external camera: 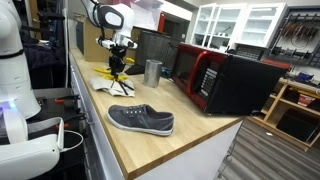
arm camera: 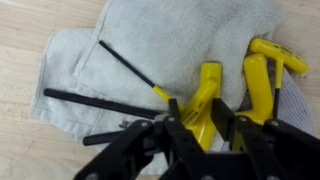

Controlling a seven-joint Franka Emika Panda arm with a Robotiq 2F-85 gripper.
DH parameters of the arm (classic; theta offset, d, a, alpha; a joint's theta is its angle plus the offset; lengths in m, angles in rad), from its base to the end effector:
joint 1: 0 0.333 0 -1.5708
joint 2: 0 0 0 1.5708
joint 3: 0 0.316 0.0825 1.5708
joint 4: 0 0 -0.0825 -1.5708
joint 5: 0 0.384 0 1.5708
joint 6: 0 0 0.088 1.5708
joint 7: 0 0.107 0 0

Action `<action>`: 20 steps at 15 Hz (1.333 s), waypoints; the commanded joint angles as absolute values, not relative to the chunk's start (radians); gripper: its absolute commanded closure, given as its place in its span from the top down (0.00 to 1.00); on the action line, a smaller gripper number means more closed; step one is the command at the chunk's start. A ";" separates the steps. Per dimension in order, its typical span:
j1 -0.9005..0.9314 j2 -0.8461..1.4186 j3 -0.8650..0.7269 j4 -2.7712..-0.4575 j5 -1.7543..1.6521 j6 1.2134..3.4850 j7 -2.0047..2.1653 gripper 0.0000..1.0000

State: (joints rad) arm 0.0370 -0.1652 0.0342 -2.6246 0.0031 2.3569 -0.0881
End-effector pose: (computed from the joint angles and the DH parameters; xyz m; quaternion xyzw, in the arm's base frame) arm 0.4111 0.0290 0.2967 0.9956 0.0779 -0.0513 0.0013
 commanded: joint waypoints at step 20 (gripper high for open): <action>0.040 -0.366 0.027 -2.667 0.004 2.311 -0.066 0.05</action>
